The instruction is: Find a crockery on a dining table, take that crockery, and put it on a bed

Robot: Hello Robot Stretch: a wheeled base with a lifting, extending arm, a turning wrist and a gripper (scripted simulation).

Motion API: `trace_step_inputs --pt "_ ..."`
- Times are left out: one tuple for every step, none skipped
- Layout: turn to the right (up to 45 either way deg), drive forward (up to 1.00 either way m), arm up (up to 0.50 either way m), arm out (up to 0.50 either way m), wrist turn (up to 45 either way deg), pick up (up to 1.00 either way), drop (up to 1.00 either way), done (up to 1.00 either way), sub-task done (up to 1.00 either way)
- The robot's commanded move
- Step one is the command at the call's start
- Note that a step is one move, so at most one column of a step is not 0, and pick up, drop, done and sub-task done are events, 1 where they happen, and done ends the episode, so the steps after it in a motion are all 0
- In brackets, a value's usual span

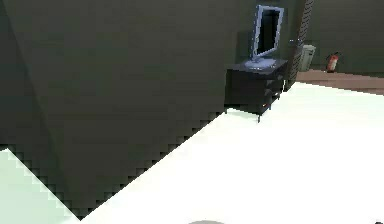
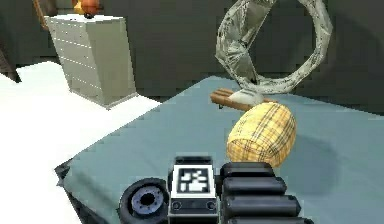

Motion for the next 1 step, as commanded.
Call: trace_step_inputs --pt "-12.0 0.00 0.00 0.00 0.0 0.00 0.00 0.00 0.00"
